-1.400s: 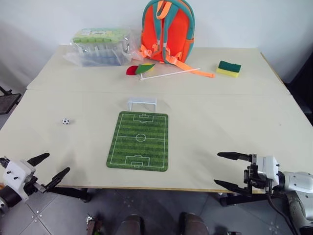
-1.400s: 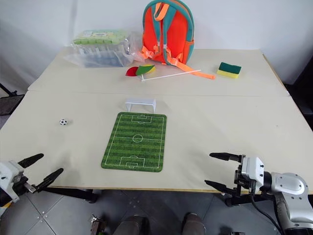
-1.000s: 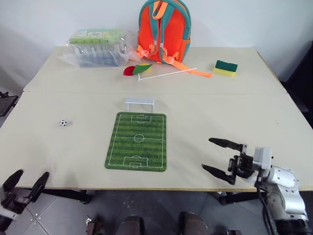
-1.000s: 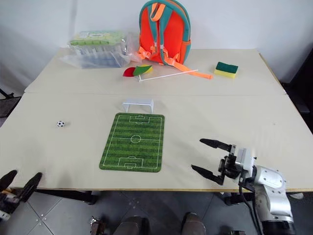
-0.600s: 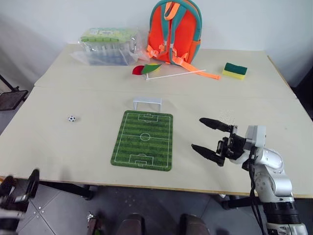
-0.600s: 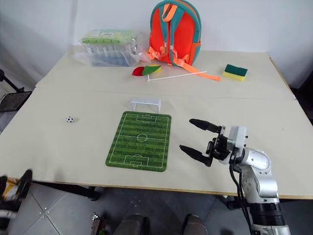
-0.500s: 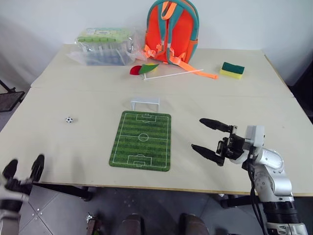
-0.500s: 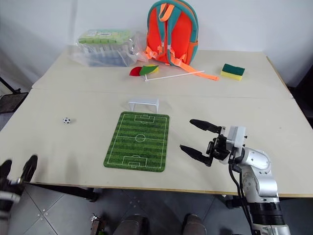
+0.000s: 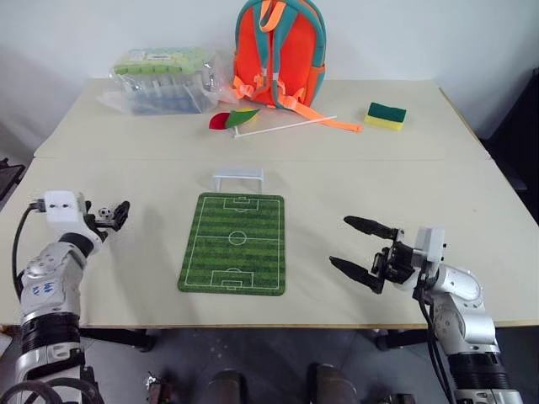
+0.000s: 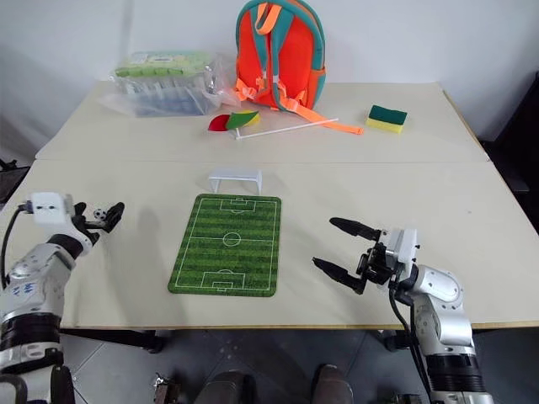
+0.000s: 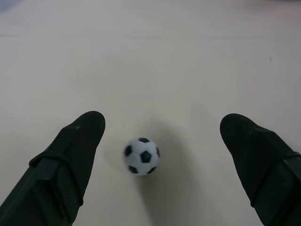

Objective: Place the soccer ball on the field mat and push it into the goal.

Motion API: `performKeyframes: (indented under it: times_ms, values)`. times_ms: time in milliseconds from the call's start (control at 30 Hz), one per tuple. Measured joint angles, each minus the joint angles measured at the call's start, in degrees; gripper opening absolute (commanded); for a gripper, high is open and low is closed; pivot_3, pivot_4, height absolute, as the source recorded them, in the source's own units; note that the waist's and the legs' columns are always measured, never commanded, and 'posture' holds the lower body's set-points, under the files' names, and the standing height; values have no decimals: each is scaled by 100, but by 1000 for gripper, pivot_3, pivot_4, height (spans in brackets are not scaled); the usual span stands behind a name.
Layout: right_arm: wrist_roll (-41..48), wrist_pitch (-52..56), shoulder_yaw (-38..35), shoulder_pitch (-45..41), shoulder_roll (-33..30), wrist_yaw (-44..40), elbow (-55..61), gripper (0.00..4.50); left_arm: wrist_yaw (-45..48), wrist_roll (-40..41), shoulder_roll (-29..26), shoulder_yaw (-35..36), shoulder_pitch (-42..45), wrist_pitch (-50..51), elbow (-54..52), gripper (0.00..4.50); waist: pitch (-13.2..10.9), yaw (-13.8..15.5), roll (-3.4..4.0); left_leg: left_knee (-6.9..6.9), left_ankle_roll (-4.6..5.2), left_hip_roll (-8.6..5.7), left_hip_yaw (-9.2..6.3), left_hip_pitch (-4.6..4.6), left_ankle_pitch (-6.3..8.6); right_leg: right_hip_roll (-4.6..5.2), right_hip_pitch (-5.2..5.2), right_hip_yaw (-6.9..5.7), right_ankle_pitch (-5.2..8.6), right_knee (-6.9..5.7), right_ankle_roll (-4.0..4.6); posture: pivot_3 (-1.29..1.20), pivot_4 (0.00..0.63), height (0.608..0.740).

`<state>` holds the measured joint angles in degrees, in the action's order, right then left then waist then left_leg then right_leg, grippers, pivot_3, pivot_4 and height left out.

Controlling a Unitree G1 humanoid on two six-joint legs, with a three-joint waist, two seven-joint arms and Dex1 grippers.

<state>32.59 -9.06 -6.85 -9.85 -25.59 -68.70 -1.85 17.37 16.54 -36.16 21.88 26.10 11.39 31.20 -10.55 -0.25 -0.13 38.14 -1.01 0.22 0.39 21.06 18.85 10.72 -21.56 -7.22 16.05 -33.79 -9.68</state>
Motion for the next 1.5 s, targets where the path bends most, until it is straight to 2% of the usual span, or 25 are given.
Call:
performKeyframes:
  times_ms: [67,167,433,467,500,700,833,967,1067,1233,1500]
  values:
    - [-9,-2,2,48,41,69,70,4500,78,-38,20,-60,70,-78,200,4482,0,5,0,2,0,1,1,0,0,0,0,1,0,-1,0,0,150,740]
    - [-33,-32,2,145,56,100,173,4500,136,-90,31,-76,152,-196,425,3891,0,16,-1,3,0,1,1,0,0,0,0,2,0,-1,0,0,150,740]
    - [-116,-163,0,202,69,260,174,4500,277,-129,61,-128,243,-289,563,1249,0,18,-1,3,0,1,2,0,0,0,0,3,0,-1,0,0,150,740]
    - [-116,-197,0,216,69,265,174,4500,317,-138,61,-148,243,-311,573,958,0,17,-1,3,0,0,3,-1,0,0,0,4,0,-2,0,0,150,740]
    - [-117,-217,0,236,69,265,174,4500,353,-144,59,-153,244,-344,585,857,0,17,-1,3,0,0,3,-1,1,0,0,4,0,-2,-1,0,150,740]
    - [-120,-232,-68,298,-95,228,153,4500,1361,126,43,-132,243,-620,538,857,0,23,-1,6,0,0,3,2,1,0,0,4,-1,-2,-1,0,150,740]
    - [-42,-219,-298,355,-516,12,154,4500,3335,962,31,-329,-29,-663,-869,857,0,43,-2,8,2,1,4,6,3,1,-1,4,-1,2,-1,0,150,740]
    - [164,-213,-531,878,-1464,-1021,210,4500,4973,1124,-237,-1211,-226,-719,-2130,857,0,79,12,3,7,2,21,-2,6,0,1,12,-1,6,-1,0,150,740]
    - [347,-82,-670,1218,-1811,-1554,389,4500,5853,952,-289,-2028,-403,-848,-2422,857,-1,55,11,5,5,15,37,-9,7,-10,1,23,-1,5,-1,0,150,740]
    - [404,35,-699,1376,-1892,-1662,520,4500,6498,472,-295,-2583,-459,-1486,-2101,857,-2,34,9,12,5,23,39,-10,7,-13,1,25,-3,2,3,0,150,740]
    - [407,113,-710,1582,-1669,-1350,1087,4500,6348,-119,96,-2778,-157,-2443,-1116,857,-3,182,8,23,7,21,36,-1,9,-13,0,21,-5,4,1,0,150,740]
